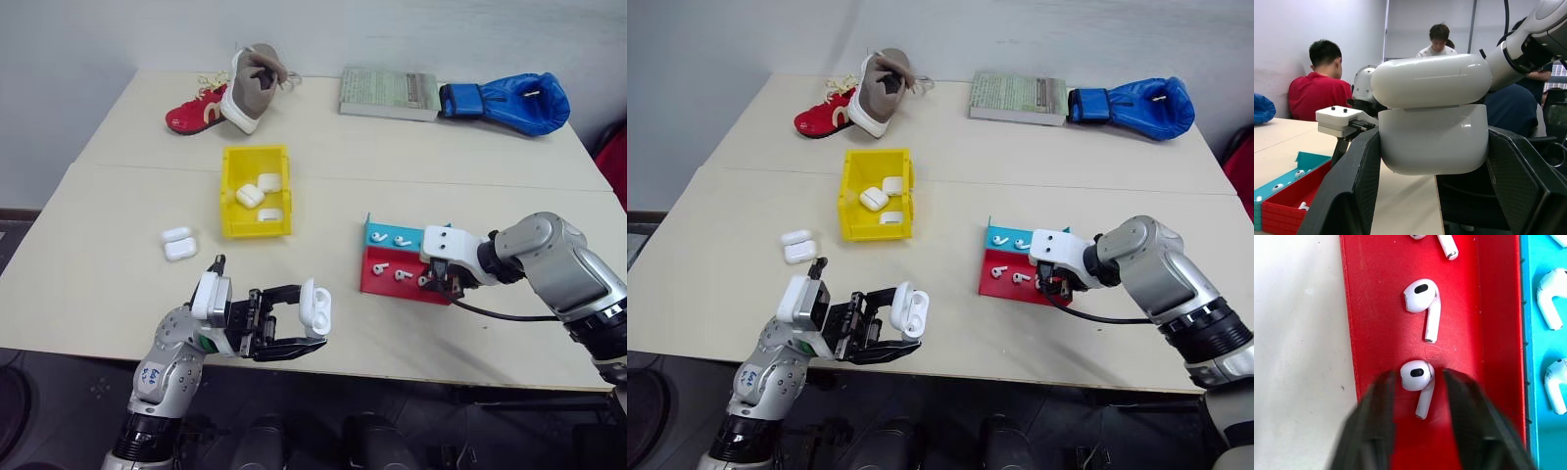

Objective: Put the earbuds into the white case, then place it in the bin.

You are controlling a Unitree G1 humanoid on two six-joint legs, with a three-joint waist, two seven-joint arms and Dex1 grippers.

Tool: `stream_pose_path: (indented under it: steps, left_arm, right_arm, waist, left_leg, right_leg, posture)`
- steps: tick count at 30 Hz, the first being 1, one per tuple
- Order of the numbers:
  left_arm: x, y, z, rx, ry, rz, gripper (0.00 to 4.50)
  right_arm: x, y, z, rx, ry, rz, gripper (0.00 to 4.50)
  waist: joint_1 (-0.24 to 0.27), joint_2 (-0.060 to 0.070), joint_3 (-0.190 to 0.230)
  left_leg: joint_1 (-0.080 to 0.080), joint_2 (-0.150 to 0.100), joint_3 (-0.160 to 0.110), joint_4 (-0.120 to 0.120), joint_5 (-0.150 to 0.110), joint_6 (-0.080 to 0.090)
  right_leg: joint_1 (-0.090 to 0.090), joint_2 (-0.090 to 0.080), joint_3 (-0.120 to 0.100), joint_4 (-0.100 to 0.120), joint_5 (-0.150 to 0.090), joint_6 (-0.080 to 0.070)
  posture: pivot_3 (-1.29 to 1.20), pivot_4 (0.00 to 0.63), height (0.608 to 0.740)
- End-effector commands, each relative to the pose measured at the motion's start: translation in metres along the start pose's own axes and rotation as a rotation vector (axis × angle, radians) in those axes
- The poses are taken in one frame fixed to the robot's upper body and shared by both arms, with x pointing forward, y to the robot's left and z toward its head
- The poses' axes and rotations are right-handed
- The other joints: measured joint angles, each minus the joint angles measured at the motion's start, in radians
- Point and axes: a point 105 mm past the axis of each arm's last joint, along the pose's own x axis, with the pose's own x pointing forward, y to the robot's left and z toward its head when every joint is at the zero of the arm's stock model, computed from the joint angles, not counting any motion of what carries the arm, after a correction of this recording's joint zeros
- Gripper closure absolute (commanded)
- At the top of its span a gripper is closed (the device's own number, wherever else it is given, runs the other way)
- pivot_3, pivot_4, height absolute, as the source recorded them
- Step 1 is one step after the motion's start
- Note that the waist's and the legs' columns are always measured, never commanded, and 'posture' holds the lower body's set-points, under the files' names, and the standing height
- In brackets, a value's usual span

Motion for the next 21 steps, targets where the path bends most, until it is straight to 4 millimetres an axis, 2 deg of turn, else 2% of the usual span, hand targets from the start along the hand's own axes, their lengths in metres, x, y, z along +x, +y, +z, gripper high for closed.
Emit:
stream_pose_path:
  steps: [1, 6, 10, 16, 21]
  left_arm:
    - [0.002, -0.002, 0.010, 0.053, -0.005, -0.021, 1.73]
    - [0.003, -0.001, 0.011, 0.059, -0.008, -0.021, 1.73]
    - [0.006, 0.002, 0.016, 0.067, -0.033, -0.028, 1.73]
    - [0.014, 0.009, 0.025, 0.030, -0.091, -0.069, 1.73]
    - [0.021, 0.011, 0.033, 0.000, -0.151, -0.139, 1.73]
  right_arm:
    - [0.001, -0.001, -0.002, 0.000, 0.004, -0.003, 4.05]
    - [-0.001, -0.002, -0.001, 0.003, -0.007, -0.012, 4.05]
    - [-0.027, -0.004, 0.010, 0.016, -0.126, -0.028, 4.05]
    - [-0.083, 0.020, 0.053, -0.116, -0.631, 0.004, 4.05]
    - [-0.120, 0.062, 0.101, -0.075, -1.270, 0.019, 4.05]
  waist:
    - [0.000, 0.000, 0.000]
    - [0.000, 0.000, 0.000]
    - [0.003, 0.000, 0.000]
    - [0.005, 0.000, 0.000]
    - [0.001, -0.001, 0.000]
  left_leg:
    - [0.000, 0.000, 0.000, 0.000, 0.000, 0.000]
    - [0.000, 0.000, 0.000, 0.000, 0.000, 0.000]
    - [0.000, 0.000, 0.000, 0.000, 0.000, 0.000]
    - [-0.001, 0.000, -0.002, 0.000, 0.000, 0.000]
    - [-0.001, 0.000, -0.004, 0.000, 0.000, 0.000]
  right_leg:
    - [0.000, 0.000, 0.000, 0.000, 0.000, 0.000]
    - [0.000, 0.000, 0.000, 0.000, 0.000, 0.000]
    - [0.000, 0.000, 0.000, 0.000, 0.000, 0.000]
    - [0.001, 0.000, -0.002, 0.000, 0.000, 0.000]
    - [0.003, 0.001, -0.005, 0.001, 0.000, 0.001]
  posture:
    - [0.00, 0.150, 0.740]
    - [0.00, 0.150, 0.740]
    - [0.00, 0.150, 0.740]
    - [0.00, 0.150, 0.740]
    - [0.00, 0.150, 0.740]
